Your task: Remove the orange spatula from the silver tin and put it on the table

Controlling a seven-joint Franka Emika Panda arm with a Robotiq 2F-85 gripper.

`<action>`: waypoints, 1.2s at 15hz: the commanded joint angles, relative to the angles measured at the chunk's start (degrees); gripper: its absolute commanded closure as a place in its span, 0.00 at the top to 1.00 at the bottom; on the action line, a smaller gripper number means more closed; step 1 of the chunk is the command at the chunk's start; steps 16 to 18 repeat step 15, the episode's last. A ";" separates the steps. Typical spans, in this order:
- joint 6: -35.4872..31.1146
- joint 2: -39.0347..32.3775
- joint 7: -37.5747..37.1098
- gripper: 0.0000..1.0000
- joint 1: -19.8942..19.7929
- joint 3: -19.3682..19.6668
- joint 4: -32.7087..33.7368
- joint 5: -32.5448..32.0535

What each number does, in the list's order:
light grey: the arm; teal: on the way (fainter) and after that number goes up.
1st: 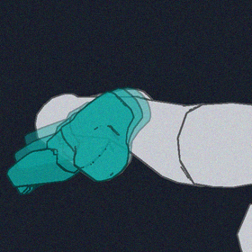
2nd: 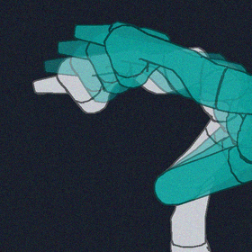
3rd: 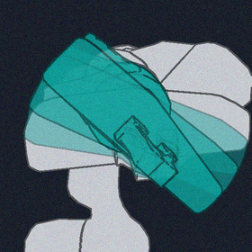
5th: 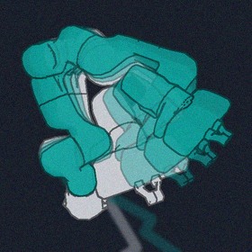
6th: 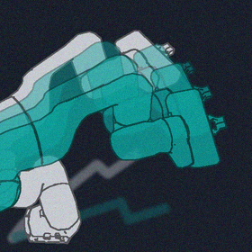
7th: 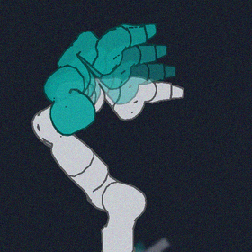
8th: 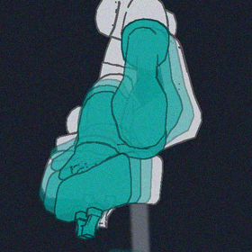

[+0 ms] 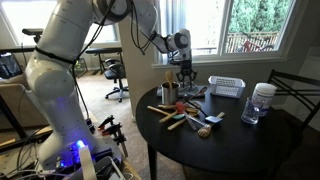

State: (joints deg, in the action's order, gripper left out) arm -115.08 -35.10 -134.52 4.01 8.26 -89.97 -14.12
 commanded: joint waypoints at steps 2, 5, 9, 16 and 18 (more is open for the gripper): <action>2.13 -1.26 -1.33 0.88 0.05 0.32 2.82 2.29; 2.71 -1.69 -1.37 1.00 0.02 0.37 3.70 2.83; 1.91 -1.31 0.13 1.00 0.19 0.45 2.88 1.89; 1.97 -1.34 0.12 1.00 0.19 0.45 2.90 1.92; 1.97 -1.34 0.12 1.00 0.19 0.45 2.90 1.92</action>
